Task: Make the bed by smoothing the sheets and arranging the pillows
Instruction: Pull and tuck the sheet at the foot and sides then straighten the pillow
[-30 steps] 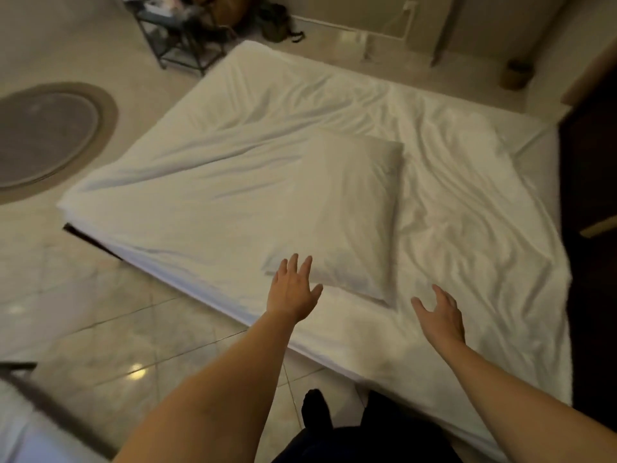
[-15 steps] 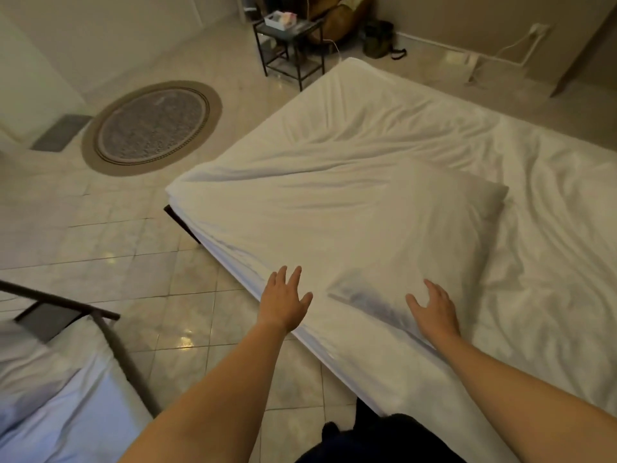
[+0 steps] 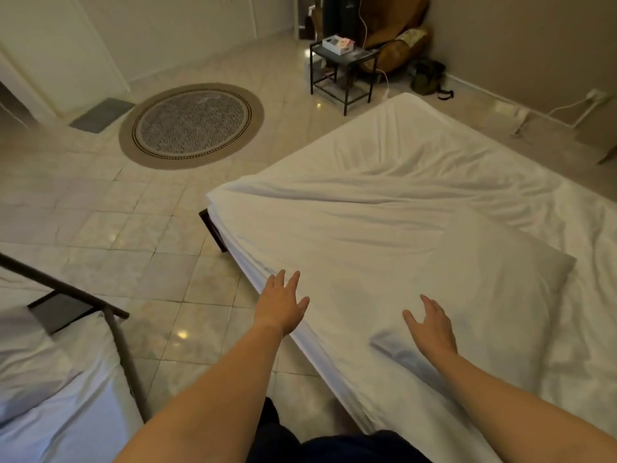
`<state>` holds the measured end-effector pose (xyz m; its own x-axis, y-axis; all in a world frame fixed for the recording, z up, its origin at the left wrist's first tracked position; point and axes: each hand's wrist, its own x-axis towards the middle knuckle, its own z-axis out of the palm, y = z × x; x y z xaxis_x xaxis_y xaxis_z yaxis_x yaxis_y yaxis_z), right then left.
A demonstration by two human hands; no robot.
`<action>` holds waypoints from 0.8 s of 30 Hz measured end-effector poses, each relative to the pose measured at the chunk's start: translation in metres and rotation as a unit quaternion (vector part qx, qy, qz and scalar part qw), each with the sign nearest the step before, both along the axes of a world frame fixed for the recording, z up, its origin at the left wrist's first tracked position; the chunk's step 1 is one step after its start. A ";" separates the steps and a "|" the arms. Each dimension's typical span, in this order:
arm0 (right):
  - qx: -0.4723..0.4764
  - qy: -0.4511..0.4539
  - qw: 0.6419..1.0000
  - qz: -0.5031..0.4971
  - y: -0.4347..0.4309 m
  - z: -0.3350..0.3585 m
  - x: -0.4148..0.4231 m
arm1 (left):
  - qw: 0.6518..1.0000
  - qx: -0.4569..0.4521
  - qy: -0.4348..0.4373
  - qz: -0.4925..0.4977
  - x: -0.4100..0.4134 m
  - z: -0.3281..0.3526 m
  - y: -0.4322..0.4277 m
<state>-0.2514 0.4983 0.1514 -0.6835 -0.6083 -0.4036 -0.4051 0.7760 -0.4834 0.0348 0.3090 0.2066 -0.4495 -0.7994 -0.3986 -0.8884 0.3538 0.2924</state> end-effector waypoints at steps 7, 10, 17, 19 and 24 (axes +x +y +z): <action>-0.020 -0.007 0.998 -0.055 -0.118 -0.004 0.087 | 0.998 0.001 0.005 -0.057 0.074 0.014 -0.111; -0.055 -0.023 0.995 -0.078 -0.180 0.005 0.120 | 0.998 -0.007 0.010 -0.063 0.098 0.024 -0.167; -0.065 -0.042 0.993 -0.084 -0.284 0.000 0.169 | 0.997 -0.007 0.015 -0.076 0.132 0.015 -0.269; -0.058 -0.041 0.994 -0.086 -0.312 -0.006 0.170 | 0.997 0.004 0.021 -0.075 0.134 0.010 -0.294; -0.066 -0.062 0.989 -0.120 -0.388 -0.024 0.170 | 0.998 0.022 0.028 -0.057 0.141 -0.003 -0.369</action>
<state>-0.0819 0.1103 0.1272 -0.7649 -0.4874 -0.4211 -0.1484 0.7695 -0.6212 0.1755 -0.0602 0.2038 -0.5592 -0.7235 -0.4048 -0.8251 0.4377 0.3573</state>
